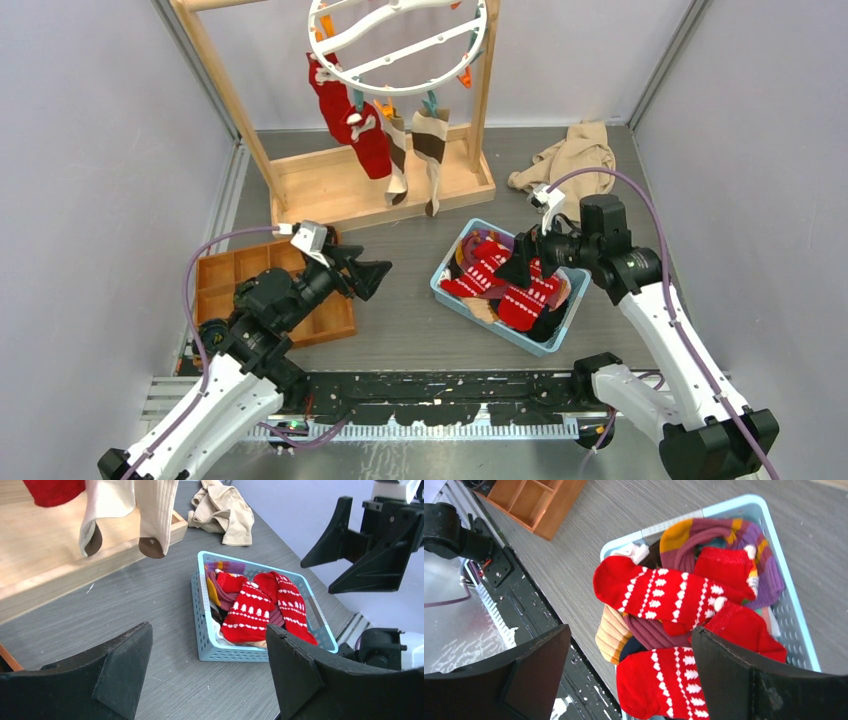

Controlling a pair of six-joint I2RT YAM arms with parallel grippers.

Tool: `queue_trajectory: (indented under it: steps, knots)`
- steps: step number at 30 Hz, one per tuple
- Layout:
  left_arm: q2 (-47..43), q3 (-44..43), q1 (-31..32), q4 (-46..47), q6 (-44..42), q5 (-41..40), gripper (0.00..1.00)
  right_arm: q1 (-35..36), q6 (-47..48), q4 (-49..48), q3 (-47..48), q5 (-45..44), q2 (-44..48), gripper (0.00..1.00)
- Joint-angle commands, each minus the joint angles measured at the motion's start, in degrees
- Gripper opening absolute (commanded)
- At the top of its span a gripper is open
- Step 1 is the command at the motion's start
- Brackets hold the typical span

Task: Clip the socks to the hanger
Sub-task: Pick up the sock from the bin.

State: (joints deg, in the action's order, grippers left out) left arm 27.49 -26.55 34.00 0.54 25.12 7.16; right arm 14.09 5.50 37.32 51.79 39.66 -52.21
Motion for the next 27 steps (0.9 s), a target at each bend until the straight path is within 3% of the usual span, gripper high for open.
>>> queue_trajectory:
  steps: [1, 6, 14, 20, 27]
  knots:
    - [1.98, -0.25, -0.27, 2.23, 5.98, -2.34, 0.83, -0.28, -4.85, -1.29, -0.83, -4.24, 1.71, 0.92]
    - [4.86, 1.35, -0.26, 4.25, 8.99, -1.89, 0.75, -0.31, -1.27, 6.18, 0.61, -13.51, 0.5, 0.82]
    - [6.21, 1.94, -0.25, 4.75, 14.76, -4.21, 0.73, -0.33, 4.68, 11.99, 3.05, -17.54, -5.03, 0.7]
    - [5.64, 1.5, -0.25, 4.84, 15.68, -4.58, 0.68, -1.52, 7.77, 17.18, 8.36, -21.25, -15.23, 0.42]
    - [2.99, 3.17, -0.29, 4.38, 18.09, -6.42, 0.67, -2.54, 0.3, 8.77, 6.59, -29.79, -15.56, 0.48]
